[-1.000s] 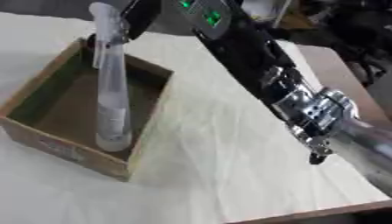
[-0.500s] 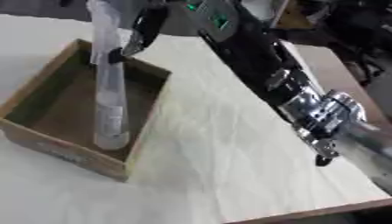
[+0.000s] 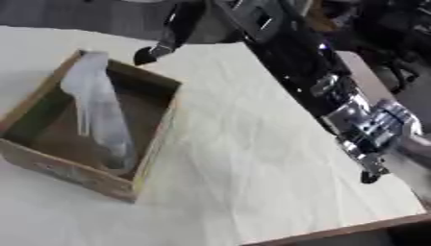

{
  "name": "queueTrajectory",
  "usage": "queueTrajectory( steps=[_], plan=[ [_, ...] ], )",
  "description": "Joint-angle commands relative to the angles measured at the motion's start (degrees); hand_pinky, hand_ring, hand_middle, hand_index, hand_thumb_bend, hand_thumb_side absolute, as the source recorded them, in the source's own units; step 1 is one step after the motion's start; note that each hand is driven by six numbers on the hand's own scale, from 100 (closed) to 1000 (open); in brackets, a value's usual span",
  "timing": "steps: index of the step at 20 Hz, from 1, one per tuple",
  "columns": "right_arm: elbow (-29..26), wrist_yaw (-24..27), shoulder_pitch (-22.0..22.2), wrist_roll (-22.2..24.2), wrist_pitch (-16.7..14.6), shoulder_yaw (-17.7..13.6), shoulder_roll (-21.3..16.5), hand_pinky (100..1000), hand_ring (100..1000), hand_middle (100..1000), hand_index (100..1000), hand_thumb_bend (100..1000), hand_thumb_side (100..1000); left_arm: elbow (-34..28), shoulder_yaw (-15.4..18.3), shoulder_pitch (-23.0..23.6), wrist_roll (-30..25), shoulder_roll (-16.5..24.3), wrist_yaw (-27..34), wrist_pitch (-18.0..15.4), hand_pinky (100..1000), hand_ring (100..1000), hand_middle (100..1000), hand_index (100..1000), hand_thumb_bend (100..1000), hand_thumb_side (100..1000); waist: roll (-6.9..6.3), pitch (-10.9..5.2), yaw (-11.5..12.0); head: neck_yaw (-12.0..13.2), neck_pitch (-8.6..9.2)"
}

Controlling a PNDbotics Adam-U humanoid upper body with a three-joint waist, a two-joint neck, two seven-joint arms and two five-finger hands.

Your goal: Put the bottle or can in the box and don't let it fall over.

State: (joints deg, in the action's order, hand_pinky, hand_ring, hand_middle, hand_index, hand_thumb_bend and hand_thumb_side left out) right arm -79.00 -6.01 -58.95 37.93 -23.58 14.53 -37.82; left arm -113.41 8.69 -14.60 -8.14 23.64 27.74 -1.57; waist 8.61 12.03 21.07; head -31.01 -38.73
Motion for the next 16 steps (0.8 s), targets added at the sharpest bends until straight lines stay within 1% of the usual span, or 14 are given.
queueTrajectory(
  steps=[1,4,5,6,8,10,11,14,16],
  plan=[
    [-1.25,1.54,-0.69,-0.37,0.83,-1.33,-2.61,836,937,940,845,491,185,-1.19,0.44,-0.11,0.01,1.29,0.06,-0.26,600,520,561,800,142,768,-0.99,-1.39,-0.25,0.17,-0.2],
    [-1.32,2.82,-0.24,-0.93,1.4,-2.04,-3.54,834,934,932,839,476,184,-1.19,0.58,0.27,0.12,1.37,0.09,-0.43,599,520,561,798,141,768,-1.36,-1.67,-0.87,0.48,-0.48],
    [-1.37,3.3,-0.03,-1.25,1.56,-2.32,-3.96,833,931,927,836,469,227,-1.19,0.64,0.47,0.19,1.41,0.08,-0.46,599,519,561,797,144,756,-1.49,-1.8,-1.21,0.72,-0.57],
    [-1.54,3.86,0.22,-1.66,1.71,-2.58,-4.41,833,930,923,835,447,199,-1.19,0.72,0.69,0.28,1.46,0.06,-0.5,600,519,561,797,141,767,-1.62,-1.93,-1.64,1.11,-0.62],
    [-2.23,5.84,0.96,-2.69,2.21,-3.18,-5.49,837,927,919,833,362,255,-1.19,0.85,1.12,0.45,1.55,-0.01,-0.54,599,519,561,796,140,767,-1.88,-2.2,-2.68,2.15,-0.8],
    [-3.08,8.53,1.85,-3.72,3.35,-3.91,-6.7,841,926,919,831,287,338,-1.19,0.85,1.51,0.48,1.6,-0.13,-0.52,599,518,561,796,140,767,-2.12,-2.42,-3.67,3.03,-1.04],
    [-3.57,10.03,2.34,-4.15,4.09,-4.27,-7.32,845,925,920,833,264,355,-1.19,0.85,1.67,0.48,1.61,-0.2,-0.5,599,518,561,795,140,768,-2.22,-2.52,-4.1,3.44,-1.14],
    [-5.41,14.78,4.75,-5.95,6.63,-5.92,-10.08,850,920,918,835,168,412,-1.19,0.98,2.27,0.61,1.66,-0.38,-0.53,599,519,560,795,139,768,-2.65,-2.84,-5.64,5.8,-1.93],
    [-6.59,18.24,6.55,-7.04,7.99,-7.09,-12.09,853,920,920,837,162,420,-1.19,1.07,2.6,0.71,1.79,-0.48,-0.67,599,519,560,794,138,767,-2.99,-3.03,-6.53,7.53,-2.13]
  ],
)
